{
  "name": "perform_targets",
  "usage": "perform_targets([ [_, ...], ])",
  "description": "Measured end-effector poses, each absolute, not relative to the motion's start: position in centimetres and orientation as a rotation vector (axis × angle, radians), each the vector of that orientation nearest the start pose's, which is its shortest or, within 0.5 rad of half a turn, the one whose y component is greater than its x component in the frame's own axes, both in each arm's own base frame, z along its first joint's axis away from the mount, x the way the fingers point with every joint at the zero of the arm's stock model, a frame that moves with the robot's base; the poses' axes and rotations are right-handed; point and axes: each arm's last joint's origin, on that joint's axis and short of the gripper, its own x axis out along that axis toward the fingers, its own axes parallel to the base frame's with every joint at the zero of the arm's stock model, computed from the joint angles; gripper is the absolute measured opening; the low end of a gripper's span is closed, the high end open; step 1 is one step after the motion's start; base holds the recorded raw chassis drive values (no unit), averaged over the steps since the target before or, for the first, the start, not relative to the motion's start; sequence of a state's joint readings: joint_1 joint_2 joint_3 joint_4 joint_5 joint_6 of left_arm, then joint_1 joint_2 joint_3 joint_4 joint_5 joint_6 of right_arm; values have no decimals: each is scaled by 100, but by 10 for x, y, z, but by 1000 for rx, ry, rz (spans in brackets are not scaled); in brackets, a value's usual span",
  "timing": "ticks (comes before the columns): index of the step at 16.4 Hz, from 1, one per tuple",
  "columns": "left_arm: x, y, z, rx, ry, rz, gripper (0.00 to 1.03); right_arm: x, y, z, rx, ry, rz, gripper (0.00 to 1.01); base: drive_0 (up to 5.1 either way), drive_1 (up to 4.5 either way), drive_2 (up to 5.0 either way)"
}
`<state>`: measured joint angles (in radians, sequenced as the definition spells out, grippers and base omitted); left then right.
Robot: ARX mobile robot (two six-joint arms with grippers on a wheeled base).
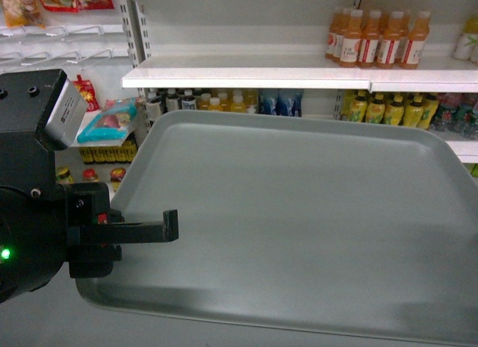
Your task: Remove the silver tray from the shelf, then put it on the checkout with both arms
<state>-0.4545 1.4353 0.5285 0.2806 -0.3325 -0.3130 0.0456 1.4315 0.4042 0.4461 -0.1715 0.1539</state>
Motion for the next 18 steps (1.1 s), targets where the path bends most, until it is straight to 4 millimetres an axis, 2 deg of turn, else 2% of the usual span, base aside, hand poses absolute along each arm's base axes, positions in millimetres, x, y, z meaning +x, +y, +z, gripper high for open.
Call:
perform_targets([
  [18, 237, -105, 153, -62, 592, -25, 2, 241, 16, 134, 188, 596, 166, 2, 8, -391, 407],
])
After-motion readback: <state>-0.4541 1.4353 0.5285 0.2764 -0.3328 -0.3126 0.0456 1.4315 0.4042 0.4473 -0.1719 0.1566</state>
